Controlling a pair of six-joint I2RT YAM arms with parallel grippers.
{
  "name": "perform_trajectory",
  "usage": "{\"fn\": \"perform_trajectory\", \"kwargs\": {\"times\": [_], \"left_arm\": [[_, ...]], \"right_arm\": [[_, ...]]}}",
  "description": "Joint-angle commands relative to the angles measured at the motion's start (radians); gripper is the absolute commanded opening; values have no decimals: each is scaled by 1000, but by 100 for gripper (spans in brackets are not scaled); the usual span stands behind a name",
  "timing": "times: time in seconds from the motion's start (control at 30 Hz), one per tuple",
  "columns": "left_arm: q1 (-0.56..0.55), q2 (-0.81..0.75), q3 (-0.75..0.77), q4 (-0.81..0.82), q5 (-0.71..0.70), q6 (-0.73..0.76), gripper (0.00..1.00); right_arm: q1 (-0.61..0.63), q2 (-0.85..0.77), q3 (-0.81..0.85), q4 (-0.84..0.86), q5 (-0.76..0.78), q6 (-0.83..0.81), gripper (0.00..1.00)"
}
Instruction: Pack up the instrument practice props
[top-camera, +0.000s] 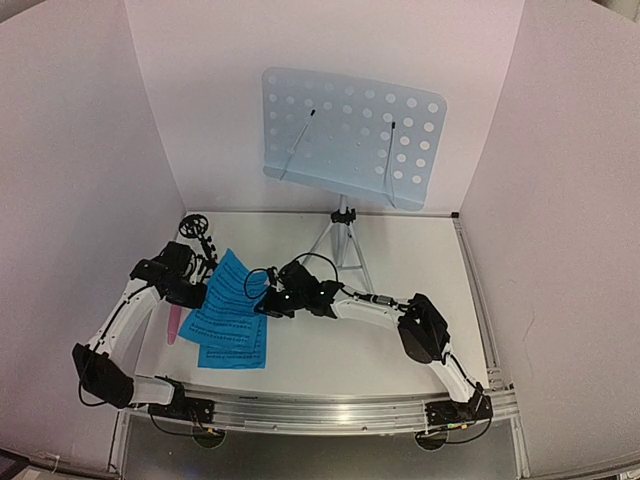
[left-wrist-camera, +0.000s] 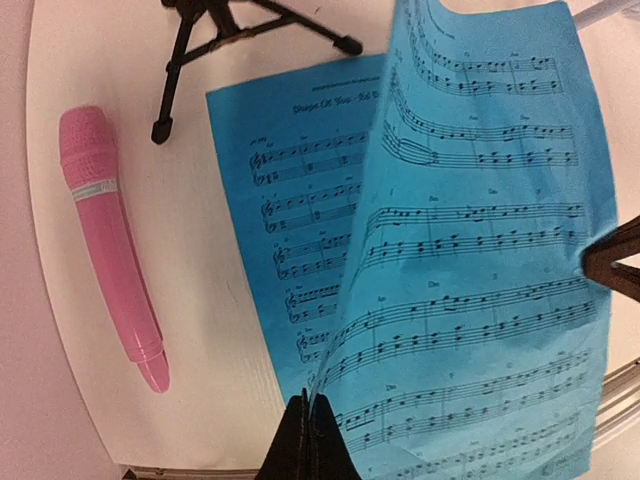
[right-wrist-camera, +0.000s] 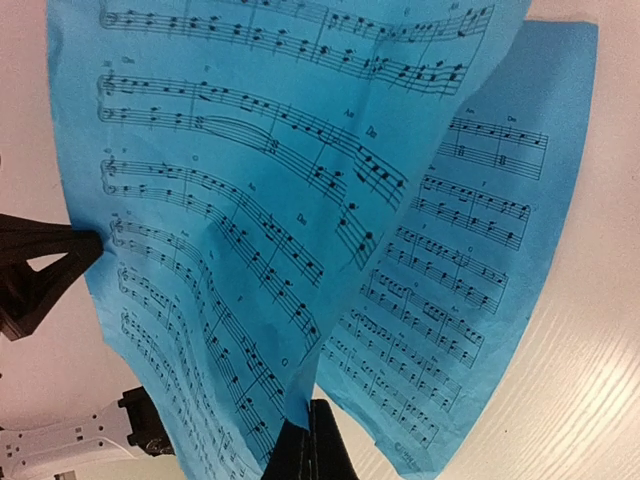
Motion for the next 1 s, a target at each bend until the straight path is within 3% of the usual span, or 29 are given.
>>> {"fn": "perform_trajectory", "kwargs": {"times": [0.0, 0.17, 0.43, 0.97], "left_arm": [[50, 95, -26, 33, -53, -12, 0], [102, 158, -14, 19, -8, -50, 0], [104, 226, -17, 10, 25, -170, 0], [133, 335, -15, -33, 60, -253, 0]], "right_arm": [[-40, 75, 58, 5, -39, 27, 0], [-50, 113, 81, -4, -67, -12, 0], [-49, 123, 62, -7, -83, -46, 0], [-58, 200, 109, -10, -108, -58, 0]]}}
